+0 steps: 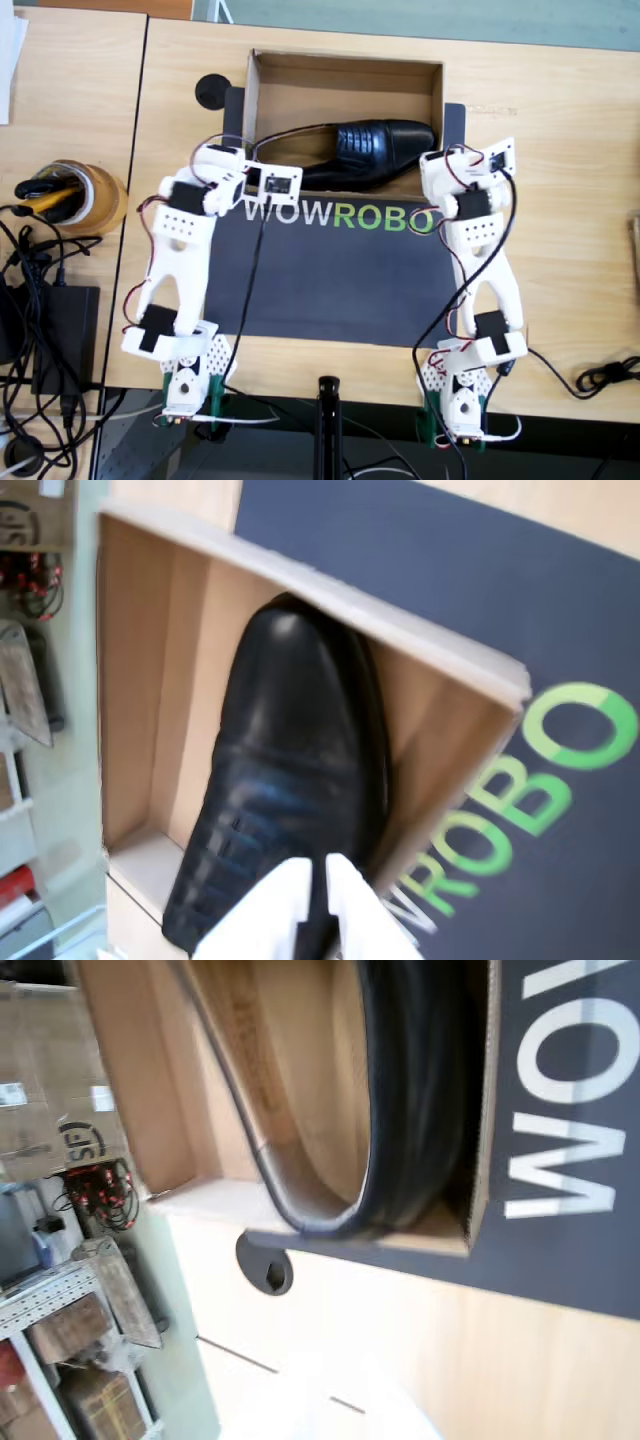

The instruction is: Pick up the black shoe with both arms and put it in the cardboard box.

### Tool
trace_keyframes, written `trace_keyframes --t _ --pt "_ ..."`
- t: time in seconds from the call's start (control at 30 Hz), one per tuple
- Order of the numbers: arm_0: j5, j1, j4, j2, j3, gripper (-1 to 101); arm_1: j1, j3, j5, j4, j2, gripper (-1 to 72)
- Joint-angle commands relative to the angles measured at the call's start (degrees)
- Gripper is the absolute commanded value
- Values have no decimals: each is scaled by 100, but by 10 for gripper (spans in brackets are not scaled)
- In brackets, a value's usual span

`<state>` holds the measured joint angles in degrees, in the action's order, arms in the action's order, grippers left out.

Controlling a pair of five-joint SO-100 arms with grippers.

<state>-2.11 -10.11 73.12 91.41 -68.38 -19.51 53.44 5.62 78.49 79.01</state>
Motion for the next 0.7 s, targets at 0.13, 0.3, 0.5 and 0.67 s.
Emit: trace_keyframes --t 0.13,0.3,0.5,0.67 --pt "-18 62 853 1002 176 -1 229 -352 -141 694 1037 -1" --pt "-79 105 1608 1670 167 -1 281 -325 -141 1230 1670 -1" --pt "0 457 1907 2795 -158 -2 650 -220 -220 1626 2707 -1" --pt "62 923 2109 3665 -334 -2 1125 527 -352 1529 4140 -1"
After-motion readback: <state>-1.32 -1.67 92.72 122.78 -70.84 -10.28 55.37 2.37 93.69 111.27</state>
